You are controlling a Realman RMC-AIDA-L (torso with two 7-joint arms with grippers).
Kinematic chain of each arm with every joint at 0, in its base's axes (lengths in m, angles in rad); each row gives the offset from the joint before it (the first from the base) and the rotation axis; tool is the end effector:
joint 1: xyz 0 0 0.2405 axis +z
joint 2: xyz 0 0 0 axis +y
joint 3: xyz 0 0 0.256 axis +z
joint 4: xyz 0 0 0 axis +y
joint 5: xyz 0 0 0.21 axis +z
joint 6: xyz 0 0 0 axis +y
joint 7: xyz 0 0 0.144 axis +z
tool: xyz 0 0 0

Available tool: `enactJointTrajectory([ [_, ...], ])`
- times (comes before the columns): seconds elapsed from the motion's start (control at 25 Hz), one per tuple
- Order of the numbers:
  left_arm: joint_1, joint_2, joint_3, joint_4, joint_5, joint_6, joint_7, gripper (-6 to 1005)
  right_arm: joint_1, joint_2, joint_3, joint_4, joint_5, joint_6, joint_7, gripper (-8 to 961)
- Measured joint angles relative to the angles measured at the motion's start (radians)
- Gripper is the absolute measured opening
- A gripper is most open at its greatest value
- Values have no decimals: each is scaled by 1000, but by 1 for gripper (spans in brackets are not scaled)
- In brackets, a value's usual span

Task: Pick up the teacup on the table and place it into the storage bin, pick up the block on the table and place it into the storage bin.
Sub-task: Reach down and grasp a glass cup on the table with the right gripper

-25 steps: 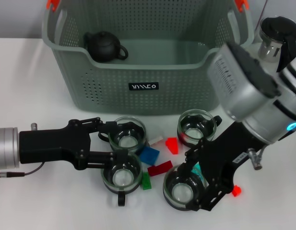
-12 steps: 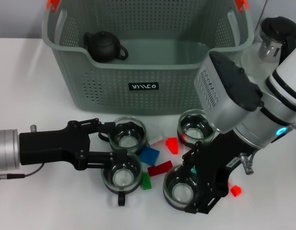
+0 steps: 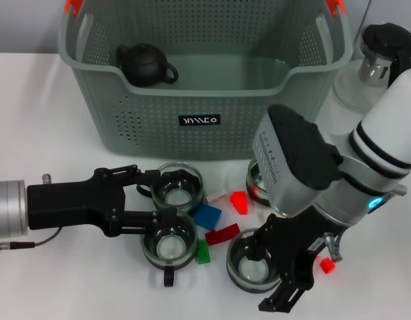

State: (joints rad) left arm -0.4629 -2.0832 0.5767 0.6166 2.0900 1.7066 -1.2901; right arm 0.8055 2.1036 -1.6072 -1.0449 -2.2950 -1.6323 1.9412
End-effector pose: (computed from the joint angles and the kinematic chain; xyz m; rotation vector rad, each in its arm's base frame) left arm -0.2833 0.2894 -0.0019 -2.7758 -0.6516 -0.7818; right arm 0.1346 0.3165 -0.0793 2.8641 0.0238 0.5413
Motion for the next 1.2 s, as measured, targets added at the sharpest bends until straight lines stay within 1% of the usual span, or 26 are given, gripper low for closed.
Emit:
enactJointTrajectory([
  [0.4,1,-1,0,-2,-1,-2,6,875,-2,2,-102,25,-2,88,26,854],
  [0.76,3,-1,0,-12,-1,-12,8,876,-3,4,-167,34,-1,134,35,852],
  [1.2,3,-1,0,-12,-1,-12,8,876,2,5,-178,31,-24,141,48,849],
])
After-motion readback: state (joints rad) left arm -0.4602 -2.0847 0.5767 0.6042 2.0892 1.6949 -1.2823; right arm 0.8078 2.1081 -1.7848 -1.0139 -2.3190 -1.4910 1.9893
